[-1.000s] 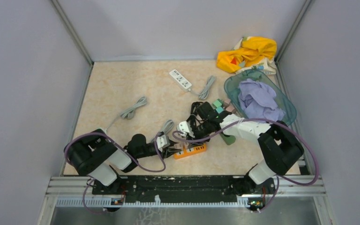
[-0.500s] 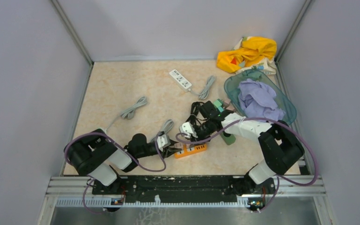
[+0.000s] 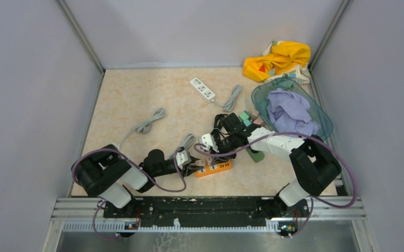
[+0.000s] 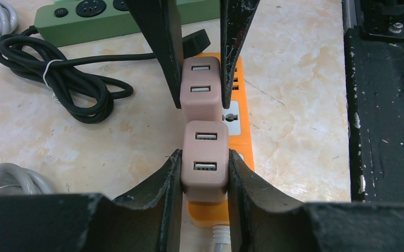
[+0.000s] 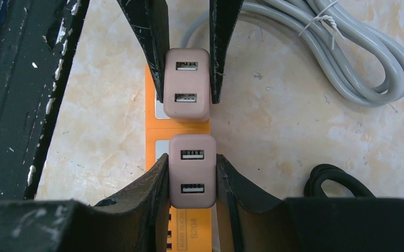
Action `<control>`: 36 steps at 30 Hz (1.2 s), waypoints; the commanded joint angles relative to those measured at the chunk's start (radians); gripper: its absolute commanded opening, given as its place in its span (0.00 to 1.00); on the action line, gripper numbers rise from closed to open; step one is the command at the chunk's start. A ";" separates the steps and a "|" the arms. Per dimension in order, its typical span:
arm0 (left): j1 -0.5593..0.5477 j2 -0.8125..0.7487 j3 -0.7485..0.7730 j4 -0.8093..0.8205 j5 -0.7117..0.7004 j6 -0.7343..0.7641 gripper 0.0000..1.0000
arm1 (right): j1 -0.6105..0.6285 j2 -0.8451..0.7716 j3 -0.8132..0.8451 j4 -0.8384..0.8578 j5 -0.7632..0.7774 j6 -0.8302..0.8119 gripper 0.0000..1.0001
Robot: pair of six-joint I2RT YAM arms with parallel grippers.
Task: Pull the plug off the socket
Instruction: Remove the plug from the socket.
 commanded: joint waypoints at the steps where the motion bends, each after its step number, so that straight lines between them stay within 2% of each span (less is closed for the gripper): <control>1: 0.004 0.006 -0.004 -0.089 0.010 -0.010 0.01 | -0.029 -0.034 0.033 0.068 -0.006 -0.006 0.00; 5: 0.004 0.005 -0.005 -0.089 0.010 -0.009 0.01 | -0.046 -0.043 0.037 -0.016 0.009 -0.128 0.00; 9: 0.004 0.003 -0.002 -0.090 0.009 -0.006 0.01 | -0.046 -0.037 0.042 -0.115 -0.092 -0.232 0.00; 12: 0.004 0.001 -0.002 -0.094 0.010 -0.006 0.01 | -0.024 -0.037 0.037 -0.094 -0.126 -0.205 0.00; 17: 0.004 0.006 -0.002 -0.097 0.012 -0.009 0.01 | 0.024 -0.037 0.033 0.016 -0.099 -0.057 0.00; 23: 0.004 0.010 -0.002 -0.097 0.010 -0.010 0.01 | 0.008 -0.042 0.043 0.072 -0.044 0.032 0.00; 31: 0.004 0.006 0.000 -0.101 0.008 -0.008 0.01 | -0.047 -0.062 0.038 0.000 -0.021 -0.083 0.00; 36: 0.004 0.006 0.003 -0.106 0.009 -0.006 0.01 | -0.045 -0.063 0.036 -0.069 -0.124 -0.157 0.00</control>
